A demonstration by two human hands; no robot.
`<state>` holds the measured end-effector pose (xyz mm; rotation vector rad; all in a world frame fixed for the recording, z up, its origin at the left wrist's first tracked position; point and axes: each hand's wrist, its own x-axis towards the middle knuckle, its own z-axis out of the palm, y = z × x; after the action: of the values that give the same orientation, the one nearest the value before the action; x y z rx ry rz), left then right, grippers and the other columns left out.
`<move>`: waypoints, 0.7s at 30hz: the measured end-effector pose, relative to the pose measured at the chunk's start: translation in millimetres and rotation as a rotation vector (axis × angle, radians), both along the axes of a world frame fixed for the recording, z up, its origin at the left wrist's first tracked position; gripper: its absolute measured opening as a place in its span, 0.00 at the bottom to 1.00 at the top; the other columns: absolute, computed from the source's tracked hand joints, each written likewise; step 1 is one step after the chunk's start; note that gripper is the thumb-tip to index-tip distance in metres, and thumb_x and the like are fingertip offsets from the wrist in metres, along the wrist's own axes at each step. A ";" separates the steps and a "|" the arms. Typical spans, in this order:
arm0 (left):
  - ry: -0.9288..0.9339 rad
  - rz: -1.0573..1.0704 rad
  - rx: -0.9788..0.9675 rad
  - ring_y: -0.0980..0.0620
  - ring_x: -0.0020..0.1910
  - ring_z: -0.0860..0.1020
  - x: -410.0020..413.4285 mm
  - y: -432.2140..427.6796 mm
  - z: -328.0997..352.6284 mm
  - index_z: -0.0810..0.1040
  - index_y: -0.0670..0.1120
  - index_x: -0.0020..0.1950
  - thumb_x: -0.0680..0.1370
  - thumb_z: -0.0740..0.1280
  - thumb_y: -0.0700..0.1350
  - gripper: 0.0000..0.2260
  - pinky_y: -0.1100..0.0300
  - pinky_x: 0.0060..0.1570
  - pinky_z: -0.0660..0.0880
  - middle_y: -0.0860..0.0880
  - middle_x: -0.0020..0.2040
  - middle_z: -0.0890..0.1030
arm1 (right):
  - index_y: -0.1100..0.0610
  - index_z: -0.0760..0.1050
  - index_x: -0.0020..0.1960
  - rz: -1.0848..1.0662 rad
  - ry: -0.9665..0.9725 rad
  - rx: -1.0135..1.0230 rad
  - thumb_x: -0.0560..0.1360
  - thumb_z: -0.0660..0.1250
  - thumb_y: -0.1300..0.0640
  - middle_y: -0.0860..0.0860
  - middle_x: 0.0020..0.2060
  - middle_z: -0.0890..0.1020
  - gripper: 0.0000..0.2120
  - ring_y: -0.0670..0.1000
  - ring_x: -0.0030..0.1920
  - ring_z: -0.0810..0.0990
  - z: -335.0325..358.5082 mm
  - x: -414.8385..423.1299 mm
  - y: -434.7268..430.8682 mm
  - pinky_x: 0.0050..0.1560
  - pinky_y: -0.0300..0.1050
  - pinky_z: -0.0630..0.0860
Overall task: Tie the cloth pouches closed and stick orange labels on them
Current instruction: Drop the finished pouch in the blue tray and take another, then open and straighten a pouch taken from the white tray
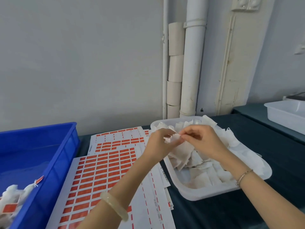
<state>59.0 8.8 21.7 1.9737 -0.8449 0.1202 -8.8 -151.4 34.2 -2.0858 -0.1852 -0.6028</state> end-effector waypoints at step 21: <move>-0.148 0.671 -0.177 0.57 0.34 0.78 -67.7 140.5 -23.4 0.73 0.55 0.36 0.70 0.75 0.42 0.13 0.76 0.35 0.73 0.60 0.33 0.76 | 0.49 0.79 0.45 0.142 0.120 0.352 0.66 0.70 0.39 0.41 0.39 0.84 0.15 0.44 0.43 0.83 -30.2 -15.7 180.4 0.45 0.36 0.80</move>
<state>-8.8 149.3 -1.7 2.0192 -0.2177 0.7108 -24.6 28.9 4.1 -1.7448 -0.1447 -0.3906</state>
